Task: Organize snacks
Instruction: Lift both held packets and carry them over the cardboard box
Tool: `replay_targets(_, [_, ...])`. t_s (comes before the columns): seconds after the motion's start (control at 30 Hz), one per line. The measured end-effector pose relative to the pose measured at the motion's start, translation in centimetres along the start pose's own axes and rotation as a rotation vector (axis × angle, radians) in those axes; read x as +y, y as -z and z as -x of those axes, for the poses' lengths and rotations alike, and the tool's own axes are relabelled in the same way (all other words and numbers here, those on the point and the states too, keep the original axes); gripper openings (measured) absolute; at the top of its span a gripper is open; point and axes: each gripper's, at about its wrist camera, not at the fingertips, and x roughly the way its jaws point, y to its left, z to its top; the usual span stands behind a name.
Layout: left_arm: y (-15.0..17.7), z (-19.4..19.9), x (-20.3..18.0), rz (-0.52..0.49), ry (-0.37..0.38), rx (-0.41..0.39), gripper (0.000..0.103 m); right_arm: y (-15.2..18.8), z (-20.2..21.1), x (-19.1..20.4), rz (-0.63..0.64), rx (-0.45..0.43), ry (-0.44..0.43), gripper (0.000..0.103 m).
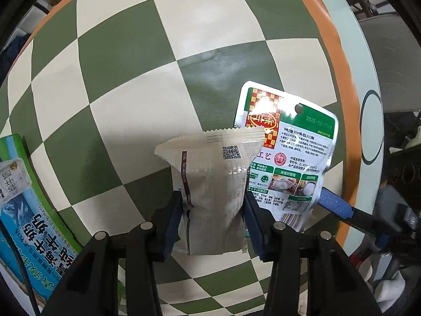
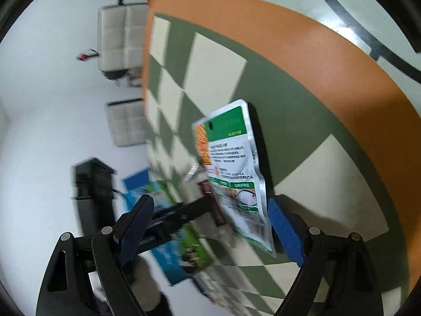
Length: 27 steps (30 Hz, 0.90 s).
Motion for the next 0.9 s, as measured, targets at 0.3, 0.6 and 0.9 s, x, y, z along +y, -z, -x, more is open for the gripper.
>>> replay_targets(0.3, [0.4,0.5,1.9,0.016,0.025,-0.001,0.044,0.1,0.3,-0.9,0.013,0.028,-0.164,0.06])
replay_targets(0.6, [0.1,0.0,0.9,0.012,0.006,0.0,0.044,-0.2,-3.7,0.9,0.133,0.09,0.094,0.057])
replay_targets(0.9, [1.3,-0.5,0.9,0.019,-0.036,-0.018,0.044,0.4,-2.9,2.2,0.196,-0.009,0.183,0.013])
